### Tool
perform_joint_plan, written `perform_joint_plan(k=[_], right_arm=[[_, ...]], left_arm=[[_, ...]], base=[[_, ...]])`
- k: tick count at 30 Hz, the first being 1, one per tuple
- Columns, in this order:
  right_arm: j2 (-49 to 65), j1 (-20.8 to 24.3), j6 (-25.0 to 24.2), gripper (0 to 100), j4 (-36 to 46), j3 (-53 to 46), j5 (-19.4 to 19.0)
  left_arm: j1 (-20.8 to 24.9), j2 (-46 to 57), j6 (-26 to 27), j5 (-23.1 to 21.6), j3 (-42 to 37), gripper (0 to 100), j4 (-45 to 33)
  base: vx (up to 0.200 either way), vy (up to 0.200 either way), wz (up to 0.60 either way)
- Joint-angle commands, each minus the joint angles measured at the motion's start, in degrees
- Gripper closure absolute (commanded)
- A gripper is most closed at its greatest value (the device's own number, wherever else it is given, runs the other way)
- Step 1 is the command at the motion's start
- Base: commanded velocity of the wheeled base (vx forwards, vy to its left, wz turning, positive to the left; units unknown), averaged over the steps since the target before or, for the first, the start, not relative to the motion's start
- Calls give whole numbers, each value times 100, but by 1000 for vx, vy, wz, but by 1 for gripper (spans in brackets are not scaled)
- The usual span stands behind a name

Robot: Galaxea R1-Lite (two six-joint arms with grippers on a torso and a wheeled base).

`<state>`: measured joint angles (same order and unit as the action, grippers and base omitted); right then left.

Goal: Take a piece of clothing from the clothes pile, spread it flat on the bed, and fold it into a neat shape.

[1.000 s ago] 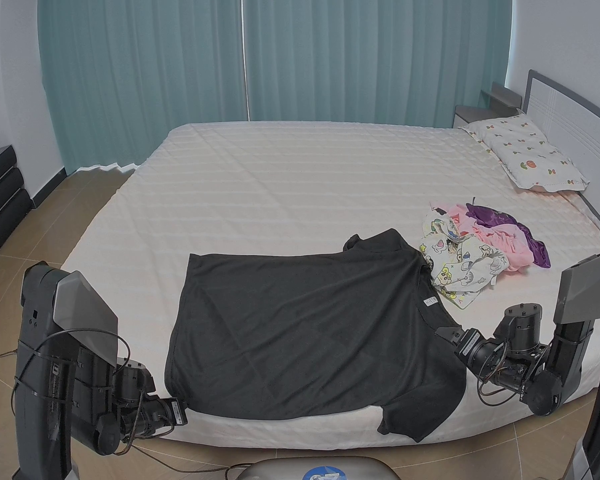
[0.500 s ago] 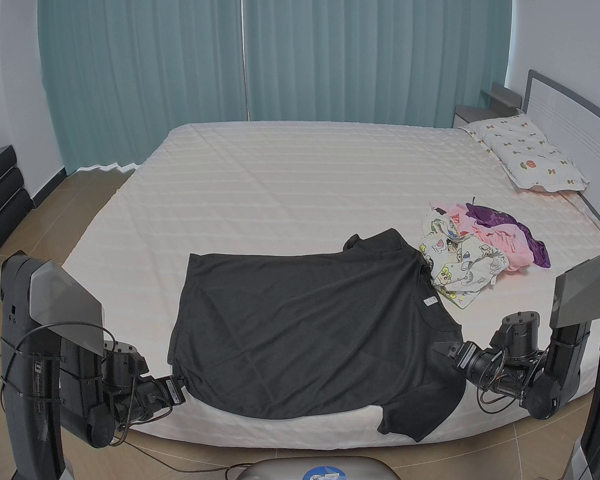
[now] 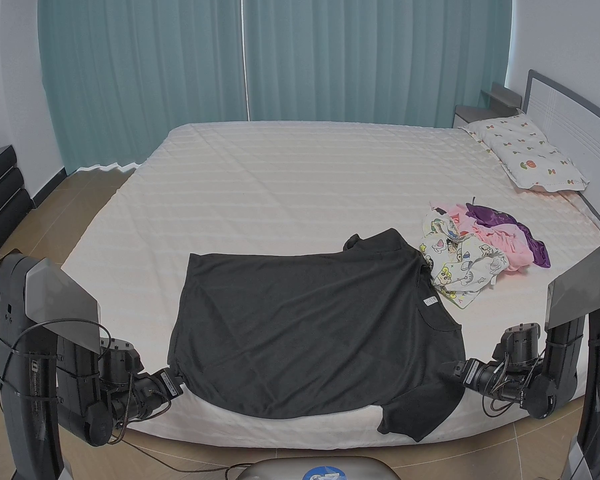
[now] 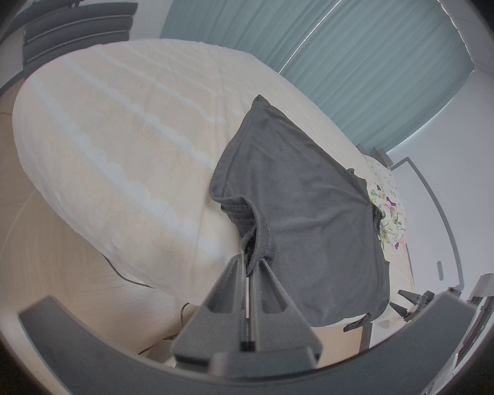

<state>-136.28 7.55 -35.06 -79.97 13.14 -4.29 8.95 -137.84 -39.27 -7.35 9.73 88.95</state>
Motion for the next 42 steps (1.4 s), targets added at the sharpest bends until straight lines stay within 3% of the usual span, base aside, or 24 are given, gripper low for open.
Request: perform_joint_plan(k=[1, 7, 8, 16, 33, 34, 42], right_arm=[[-224, -51, 26, 0, -19, 31, -2], [-241, 36, 26, 0, -19, 189, -10], [-241, 36, 26, 100, -19, 233, 7], [-136, -201, 26, 100, 61, 848, 7], [-197, -95, 324, 100, 509, 2553, -37], [-259, -78, 333, 0, 526, 2641, -116], [-356, -157, 333, 0, 535, 2500, -63]], left_arm=[[2, 20, -20, -30, -6, 100, 105], [2, 3, -20, -30, 12, 100, 105], [-7, 3, -20, -30, 12, 100, 105], [-42, 20, -108, -21, 64, 100, 105], [-51, 20, -424, 32, 179, 100, 105], [-51, 3, -424, 41, 179, 100, 105], [-51, -6, -494, 32, 214, 100, 105]], base=[[0, 0, 0], [0, 0, 0], [0, 0, 0], [0, 0, 0], [0, 0, 0], [0, 0, 0], [0, 0, 0]])
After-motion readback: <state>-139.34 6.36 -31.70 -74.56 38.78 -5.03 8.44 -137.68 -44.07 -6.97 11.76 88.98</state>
